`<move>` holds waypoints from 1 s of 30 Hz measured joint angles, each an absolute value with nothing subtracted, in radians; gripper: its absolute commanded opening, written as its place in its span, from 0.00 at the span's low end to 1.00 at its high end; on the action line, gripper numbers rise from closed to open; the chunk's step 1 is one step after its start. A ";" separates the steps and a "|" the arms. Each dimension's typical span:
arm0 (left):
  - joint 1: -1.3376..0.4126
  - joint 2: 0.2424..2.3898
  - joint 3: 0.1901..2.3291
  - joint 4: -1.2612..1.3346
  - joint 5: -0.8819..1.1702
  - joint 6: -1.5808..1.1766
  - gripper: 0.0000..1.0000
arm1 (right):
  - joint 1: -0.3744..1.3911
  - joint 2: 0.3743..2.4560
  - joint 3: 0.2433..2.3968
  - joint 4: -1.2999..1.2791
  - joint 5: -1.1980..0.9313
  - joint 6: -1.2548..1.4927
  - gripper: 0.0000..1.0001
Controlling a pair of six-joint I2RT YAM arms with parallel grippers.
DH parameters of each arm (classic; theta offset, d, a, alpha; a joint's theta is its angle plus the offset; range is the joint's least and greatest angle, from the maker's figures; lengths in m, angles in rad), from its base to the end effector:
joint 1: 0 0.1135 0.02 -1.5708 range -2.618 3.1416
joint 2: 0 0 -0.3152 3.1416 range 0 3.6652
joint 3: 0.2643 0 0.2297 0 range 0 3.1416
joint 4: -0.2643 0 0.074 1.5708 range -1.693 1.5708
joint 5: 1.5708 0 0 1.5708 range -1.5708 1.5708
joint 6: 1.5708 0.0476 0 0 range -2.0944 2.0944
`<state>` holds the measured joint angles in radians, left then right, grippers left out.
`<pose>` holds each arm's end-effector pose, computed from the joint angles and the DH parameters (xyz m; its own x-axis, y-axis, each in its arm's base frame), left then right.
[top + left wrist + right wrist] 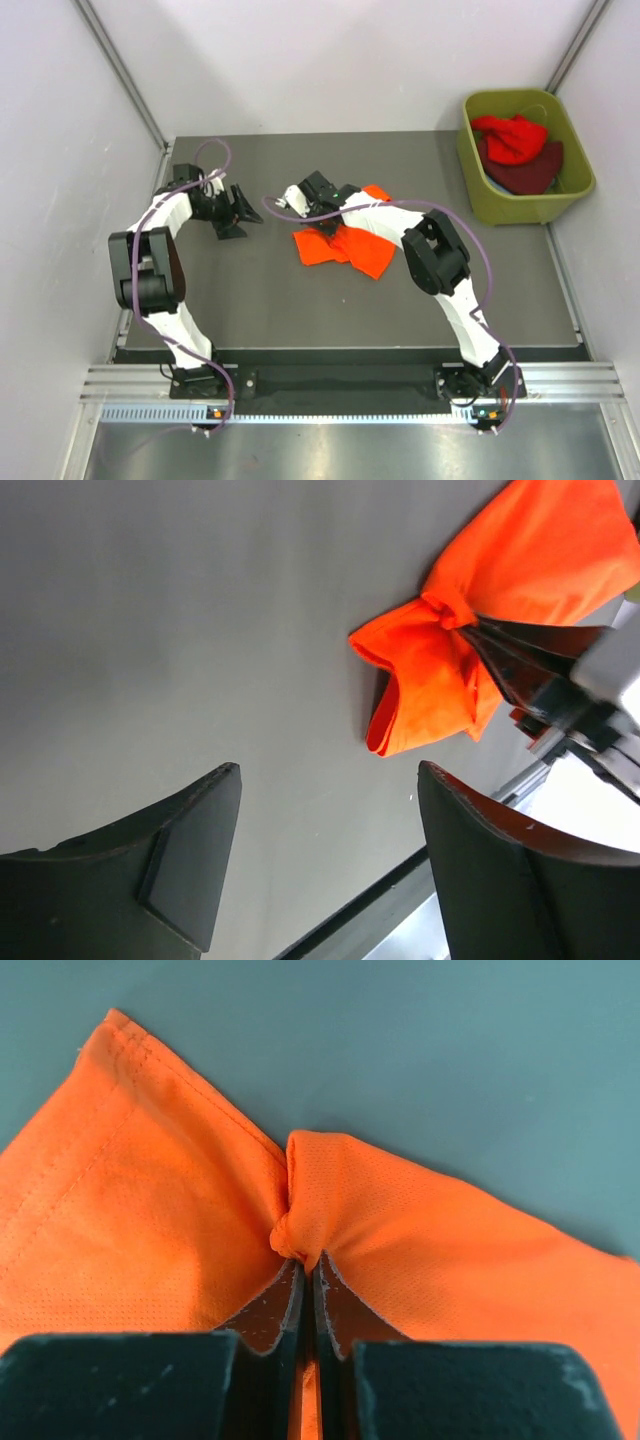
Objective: Fold and stack the t-shirts
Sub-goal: Flatten the tshirt out
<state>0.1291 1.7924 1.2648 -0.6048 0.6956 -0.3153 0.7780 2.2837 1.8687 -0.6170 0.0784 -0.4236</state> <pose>0.3589 0.0158 0.2611 -0.9066 -0.3577 -0.2236 -0.1159 0.7209 -0.6833 0.3699 0.3592 0.2132 -0.2815 -0.8527 -0.4401 -0.8631 0.4255 -0.2722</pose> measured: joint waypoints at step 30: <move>-0.126 2.210 1.575 -0.483 0.865 -0.441 0.53 | 0.782 2.114 1.750 -0.569 0.185 -0.472 0.00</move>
<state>-0.1257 2.2105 1.5753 -0.4828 0.8650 -0.4408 0.7818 2.1136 1.7504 -0.5686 0.1848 -0.4717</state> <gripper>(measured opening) 0.599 0.014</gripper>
